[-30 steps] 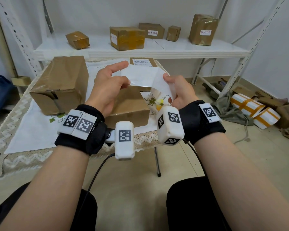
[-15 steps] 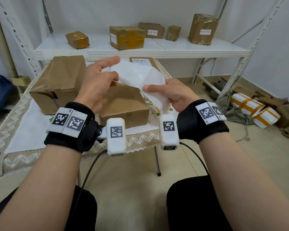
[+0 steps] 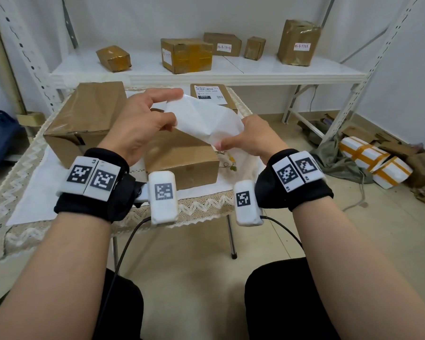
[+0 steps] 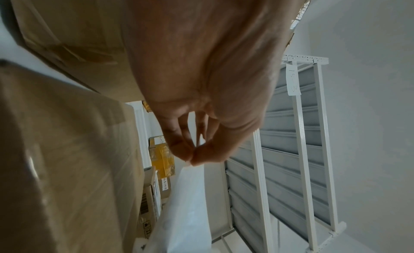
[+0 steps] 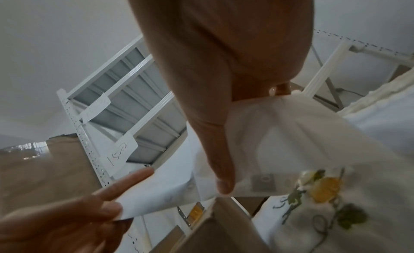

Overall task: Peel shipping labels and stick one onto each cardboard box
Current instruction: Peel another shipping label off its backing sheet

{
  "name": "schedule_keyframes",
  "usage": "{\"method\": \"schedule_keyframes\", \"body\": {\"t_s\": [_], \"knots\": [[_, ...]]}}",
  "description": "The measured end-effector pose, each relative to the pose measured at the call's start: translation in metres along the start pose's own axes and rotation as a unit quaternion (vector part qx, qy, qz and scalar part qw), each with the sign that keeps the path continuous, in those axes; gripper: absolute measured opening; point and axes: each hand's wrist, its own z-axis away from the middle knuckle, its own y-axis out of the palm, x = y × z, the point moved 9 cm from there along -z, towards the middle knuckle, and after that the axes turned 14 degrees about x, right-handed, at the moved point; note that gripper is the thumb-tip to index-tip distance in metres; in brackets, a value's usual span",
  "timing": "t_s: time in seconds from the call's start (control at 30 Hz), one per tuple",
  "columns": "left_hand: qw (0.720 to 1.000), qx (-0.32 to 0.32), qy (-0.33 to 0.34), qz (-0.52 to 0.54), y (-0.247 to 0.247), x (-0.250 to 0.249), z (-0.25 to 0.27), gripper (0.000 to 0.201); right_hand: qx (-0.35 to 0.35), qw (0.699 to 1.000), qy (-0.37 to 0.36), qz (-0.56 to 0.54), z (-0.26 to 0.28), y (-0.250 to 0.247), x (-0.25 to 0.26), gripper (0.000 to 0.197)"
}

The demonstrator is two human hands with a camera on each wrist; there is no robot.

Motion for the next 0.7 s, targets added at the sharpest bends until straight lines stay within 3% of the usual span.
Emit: {"method": "schedule_keyframes", "body": {"t_s": [0.17,0.4,0.6,0.7], "knots": [[1.0,-0.005,-0.002,0.002,0.001,-0.001,0.0,0.054,-0.08,0.992,0.017,0.099,0.001,-0.015,0.0,0.043],[1.0,-0.009,0.001,-0.007,0.0,0.002,-0.001,0.055,-0.126,0.978,0.001,0.165,-0.004,-0.017,0.003,0.038],[0.998,-0.013,0.006,-0.066,0.003,-0.002,-0.002,0.058,-0.134,0.976,0.004,0.173,-0.002,-0.02,0.003,0.035],[0.993,-0.015,0.016,-0.115,0.004,-0.007,0.0,0.061,-0.09,0.988,0.014,0.125,-0.004,-0.015,-0.003,0.044]]}}
